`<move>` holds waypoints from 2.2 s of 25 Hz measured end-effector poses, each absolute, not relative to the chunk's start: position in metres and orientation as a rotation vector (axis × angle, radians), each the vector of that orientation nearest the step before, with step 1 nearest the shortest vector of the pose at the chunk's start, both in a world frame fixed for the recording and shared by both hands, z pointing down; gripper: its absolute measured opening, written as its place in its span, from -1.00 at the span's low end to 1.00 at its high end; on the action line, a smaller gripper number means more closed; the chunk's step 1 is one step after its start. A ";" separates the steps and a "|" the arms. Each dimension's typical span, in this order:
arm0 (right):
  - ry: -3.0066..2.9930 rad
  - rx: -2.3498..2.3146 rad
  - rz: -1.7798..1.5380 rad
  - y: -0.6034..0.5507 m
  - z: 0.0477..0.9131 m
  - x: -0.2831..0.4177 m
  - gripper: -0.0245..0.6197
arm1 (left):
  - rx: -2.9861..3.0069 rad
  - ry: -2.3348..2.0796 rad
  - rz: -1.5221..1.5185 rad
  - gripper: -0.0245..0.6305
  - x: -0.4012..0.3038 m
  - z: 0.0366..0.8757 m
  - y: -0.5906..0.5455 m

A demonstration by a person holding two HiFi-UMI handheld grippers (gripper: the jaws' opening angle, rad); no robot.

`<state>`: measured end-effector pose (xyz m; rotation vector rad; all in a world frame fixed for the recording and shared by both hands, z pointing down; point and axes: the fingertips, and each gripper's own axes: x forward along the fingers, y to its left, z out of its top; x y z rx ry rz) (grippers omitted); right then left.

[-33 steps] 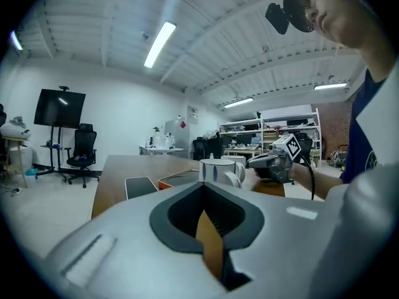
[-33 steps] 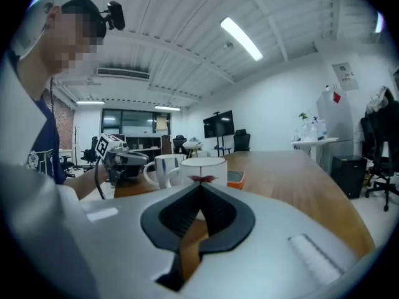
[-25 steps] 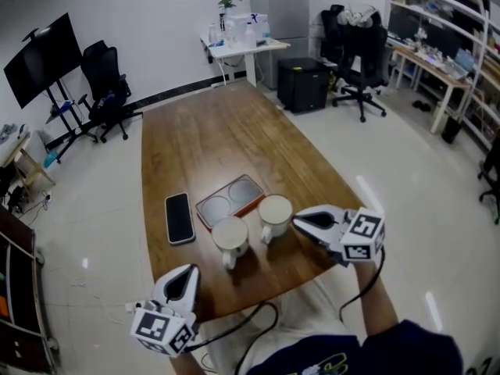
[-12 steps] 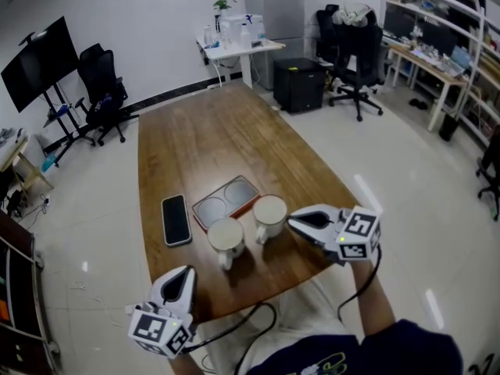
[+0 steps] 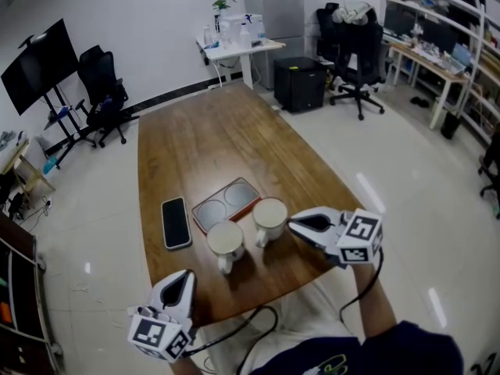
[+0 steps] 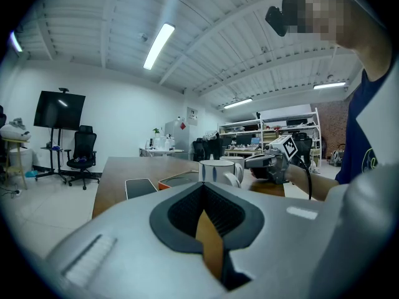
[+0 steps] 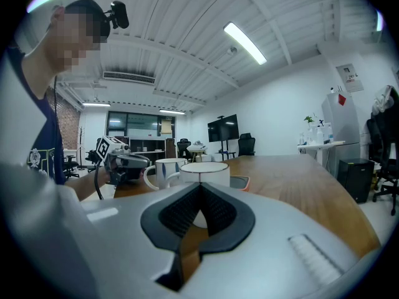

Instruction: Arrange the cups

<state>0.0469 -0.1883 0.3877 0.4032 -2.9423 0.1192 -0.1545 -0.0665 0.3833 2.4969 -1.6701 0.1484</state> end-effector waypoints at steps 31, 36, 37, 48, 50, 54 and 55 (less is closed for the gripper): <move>-2.943 0.406 0.120 -0.189 0.389 0.047 -0.92 | 2.492 -1.682 0.149 -0.91 -0.155 0.385 -0.067; -2.943 0.407 0.120 -0.188 0.390 0.047 -0.92 | 2.493 -1.681 0.148 -0.91 -0.155 0.385 -0.066; -2.942 0.406 0.122 -0.188 0.390 0.047 -0.92 | 2.493 -1.680 0.147 -0.91 -0.155 0.385 -0.067; -2.943 0.404 0.125 -0.189 0.390 0.047 -0.92 | 2.492 -1.681 0.150 -0.91 -0.155 0.386 -0.067; -2.943 0.404 0.122 -0.189 0.390 0.046 -0.92 | 2.491 -1.681 0.150 -0.91 -0.156 0.385 -0.067; -2.941 0.403 0.127 -0.188 0.388 0.046 -0.92 | 2.490 -1.681 0.150 -0.91 -0.156 0.384 -0.067; -2.941 0.402 0.128 -0.188 0.388 0.046 -0.92 | 2.490 -1.681 0.150 -0.91 -0.156 0.383 -0.067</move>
